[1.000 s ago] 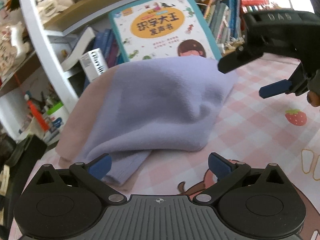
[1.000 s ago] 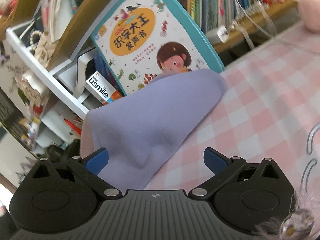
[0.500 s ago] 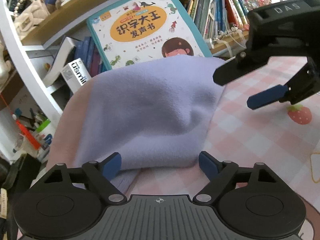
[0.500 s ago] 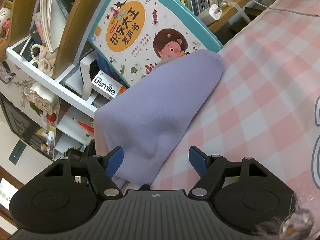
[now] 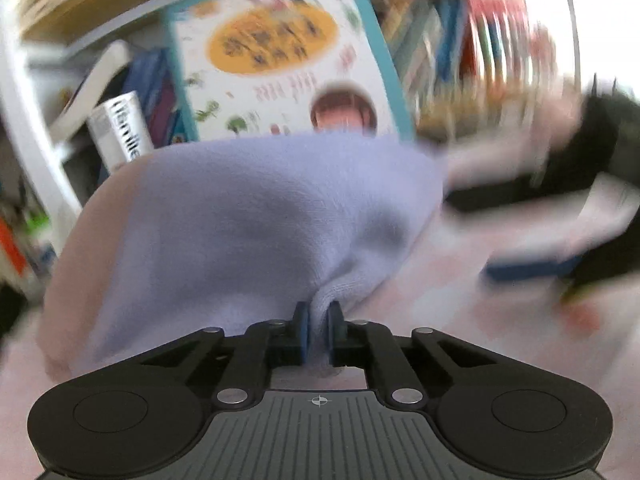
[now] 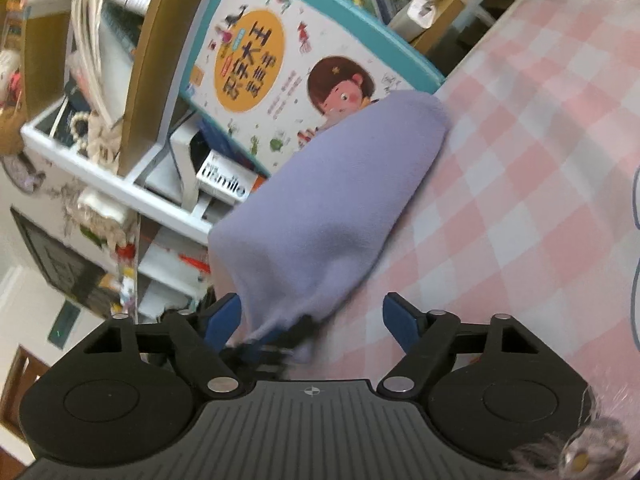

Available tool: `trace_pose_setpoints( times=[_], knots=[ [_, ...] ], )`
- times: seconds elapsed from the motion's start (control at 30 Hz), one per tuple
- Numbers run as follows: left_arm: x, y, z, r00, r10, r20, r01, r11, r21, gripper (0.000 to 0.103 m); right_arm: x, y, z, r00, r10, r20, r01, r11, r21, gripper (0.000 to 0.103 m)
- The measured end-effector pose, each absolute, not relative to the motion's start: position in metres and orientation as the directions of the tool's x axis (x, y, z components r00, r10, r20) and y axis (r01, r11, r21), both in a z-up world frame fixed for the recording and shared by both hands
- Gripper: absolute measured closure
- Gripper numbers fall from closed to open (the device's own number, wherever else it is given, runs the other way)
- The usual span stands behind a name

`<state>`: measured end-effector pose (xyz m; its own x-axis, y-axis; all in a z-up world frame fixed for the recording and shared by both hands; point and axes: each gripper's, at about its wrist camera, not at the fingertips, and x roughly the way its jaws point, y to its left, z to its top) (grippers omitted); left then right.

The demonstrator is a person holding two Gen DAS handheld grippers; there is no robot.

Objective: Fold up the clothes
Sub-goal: 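Reach both tools to the sweatshirt and grasp its fabric, then lift the sweatshirt with both tools and shake it open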

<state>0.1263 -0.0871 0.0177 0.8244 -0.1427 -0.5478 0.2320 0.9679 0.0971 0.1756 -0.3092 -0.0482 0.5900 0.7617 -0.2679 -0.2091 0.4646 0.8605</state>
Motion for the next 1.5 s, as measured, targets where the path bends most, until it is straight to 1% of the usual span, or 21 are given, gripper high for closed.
trace_pose_setpoints(
  times=[0.03, 0.13, 0.3, 0.37, 0.4, 0.43, 0.47, 0.5, 0.53, 0.63, 0.73, 0.87, 0.97, 1.03, 1.13, 1.2, 1.27, 1.33, 1.4, 1.43, 1.5],
  knots=[
    [0.116, -0.084, 0.027, 0.829, -0.192, -0.525, 0.257, 0.965, 0.054, 0.095, 0.176, -0.309, -0.048, 0.584, 0.768, -0.264, -0.215, 0.459, 0.862, 0.022],
    [0.08, -0.091, 0.043, 0.852, -0.237, -0.467, 0.316, 0.944, 0.098, 0.096, 0.178, -0.312, -0.052, 0.575, 0.788, -0.222, -0.2, 0.399, 0.895, 0.022],
    [0.037, -0.091, 0.052, 0.824, -0.353, -0.442, 0.394, 0.919, 0.0, 0.096, 0.179, -0.32, -0.06, 0.577, 0.805, -0.14, -0.155, 0.275, 0.949, 0.02],
    [0.023, -0.091, 0.053, 0.812, -0.39, -0.434, 0.424, 0.906, -0.022, 0.096, 0.178, -0.324, -0.061, 0.596, 0.793, -0.126, -0.139, 0.257, 0.956, 0.024],
    [0.018, -0.09, 0.052, 0.809, -0.398, -0.433, 0.432, 0.902, -0.023, 0.096, 0.177, -0.326, -0.062, 0.606, 0.786, -0.122, -0.128, 0.248, 0.96, 0.031],
    [0.013, -0.089, 0.052, 0.806, -0.404, -0.433, 0.438, 0.899, -0.025, 0.096, 0.177, -0.329, -0.063, 0.615, 0.779, -0.124, -0.11, 0.24, 0.964, 0.052],
    [0.009, -0.089, 0.052, 0.804, -0.405, -0.435, 0.438, 0.899, -0.026, 0.096, 0.177, -0.331, -0.064, 0.619, 0.773, -0.137, -0.087, 0.241, 0.967, 0.065],
    [0.007, -0.088, 0.051, 0.804, -0.4, -0.439, 0.433, 0.901, -0.028, 0.096, 0.177, -0.332, -0.065, 0.621, 0.767, -0.163, -0.059, 0.253, 0.966, 0.086],
    [0.007, -0.088, 0.048, 0.799, -0.403, -0.447, 0.431, 0.901, -0.043, 0.096, 0.177, -0.334, -0.065, 0.624, 0.758, -0.188, -0.039, 0.27, 0.962, 0.09],
    [0.006, -0.087, 0.039, 0.775, -0.422, -0.47, 0.432, 0.897, -0.093, 0.096, 0.17, -0.336, -0.053, 0.651, 0.725, -0.224, -0.062, 0.345, 0.936, 0.094],
    [0.001, -0.088, 0.047, 0.745, -0.504, -0.436, 0.489, 0.858, -0.157, 0.096, 0.146, -0.344, -0.018, 0.717, 0.672, -0.188, -0.16, 0.42, 0.894, 0.095],
    [-0.009, -0.084, 0.087, 0.698, -0.666, -0.262, 0.625, 0.746, -0.231, 0.096, 0.099, -0.364, 0.069, 0.799, 0.598, -0.064, -0.353, 0.551, 0.756, 0.095],
    [-0.025, -0.075, 0.124, 0.646, -0.761, -0.068, 0.729, 0.64, -0.242, 0.096, 0.059, -0.371, 0.14, 0.82, 0.564, 0.096, -0.491, 0.607, 0.625, 0.095],
    [-0.039, -0.064, 0.144, 0.594, -0.801, 0.069, 0.791, 0.566, -0.233, 0.096, 0.035, -0.369, 0.182, 0.796, 0.568, 0.208, -0.58, 0.618, 0.531, 0.095],
    [-0.056, -0.042, 0.158, 0.522, -0.825, 0.216, 0.848, 0.474, -0.238, 0.096, 0.011, -0.352, 0.227, 0.735, 0.612, 0.291, -0.676, 0.631, 0.38, 0.095],
    [-0.058, -0.026, 0.154, 0.516, -0.823, 0.238, 0.847, 0.45, -0.283, 0.096, 0.012, -0.334, 0.237, 0.705, 0.656, 0.27, -0.708, 0.626, 0.326, 0.095],
    [-0.056, -0.011, 0.141, 0.55, -0.809, 0.205, 0.815, 0.467, -0.342, 0.096, 0.026, -0.312, 0.231, 0.697, 0.69, 0.193, -0.71, 0.629, 0.316, 0.095],
    [-0.047, 0.004, 0.116, 0.624, -0.776, 0.092, 0.729, 0.535, -0.427, 0.096, 0.057, -0.287, 0.203, 0.7, 0.712, 0.051, -0.684, 0.648, 0.335, 0.095],
    [-0.039, 0.014, 0.086, 0.687, -0.725, -0.047, 0.616, 0.616, -0.492, 0.096, 0.093, -0.261, 0.158, 0.682, 0.72, -0.128, -0.639, 0.671, 0.376, 0.095],
    [-0.034, 0.02, 0.066, 0.719, -0.68, -0.142, 0.535, 0.672, -0.512, 0.096, 0.109, -0.248, 0.13, 0.671, 0.708, -0.219, -0.603, 0.694, 0.394, 0.095],
    [-0.03, 0.03, 0.041, 0.762, -0.59, -0.267, 0.416, 0.762, -0.497, 0.096, 0.136, -0.22, 0.076, 0.635, 0.669, -0.386, -0.534, 0.741, 0.407, 0.095]
  ],
)
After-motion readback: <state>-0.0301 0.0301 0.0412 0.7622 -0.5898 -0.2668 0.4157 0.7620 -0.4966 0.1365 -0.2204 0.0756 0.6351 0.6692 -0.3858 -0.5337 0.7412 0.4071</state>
